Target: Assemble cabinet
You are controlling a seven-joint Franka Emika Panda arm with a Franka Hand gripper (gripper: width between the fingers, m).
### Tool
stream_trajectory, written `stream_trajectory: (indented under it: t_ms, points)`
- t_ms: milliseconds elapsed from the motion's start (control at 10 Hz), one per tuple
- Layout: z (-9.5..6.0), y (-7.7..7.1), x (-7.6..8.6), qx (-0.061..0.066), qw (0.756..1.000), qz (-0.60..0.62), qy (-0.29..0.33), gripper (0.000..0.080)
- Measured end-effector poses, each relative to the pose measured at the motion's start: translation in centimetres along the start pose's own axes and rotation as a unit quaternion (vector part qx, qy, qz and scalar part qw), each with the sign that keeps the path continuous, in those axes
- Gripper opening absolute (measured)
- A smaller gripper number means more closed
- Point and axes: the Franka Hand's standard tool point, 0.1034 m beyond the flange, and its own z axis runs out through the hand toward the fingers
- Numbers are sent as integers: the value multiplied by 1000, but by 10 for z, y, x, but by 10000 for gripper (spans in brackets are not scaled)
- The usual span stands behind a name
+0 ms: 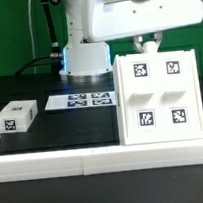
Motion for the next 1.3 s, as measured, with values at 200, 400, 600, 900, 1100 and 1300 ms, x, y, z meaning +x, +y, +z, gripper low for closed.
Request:
stream_trajectory:
  t_ms: [200,400,600,900,1100,1300]
  points:
    - [-15,4,10,6,1000,-2,-14,2]
    - [-20,4,24,9,1000,-3,-27,2]
    - [-19,4,22,10,1000,-3,-28,16]
    - [-19,4,22,10,1000,-3,-28,378]
    - [-19,4,22,10,1000,-3,-29,560]
    - [-19,4,20,8,1000,5,-26,695]
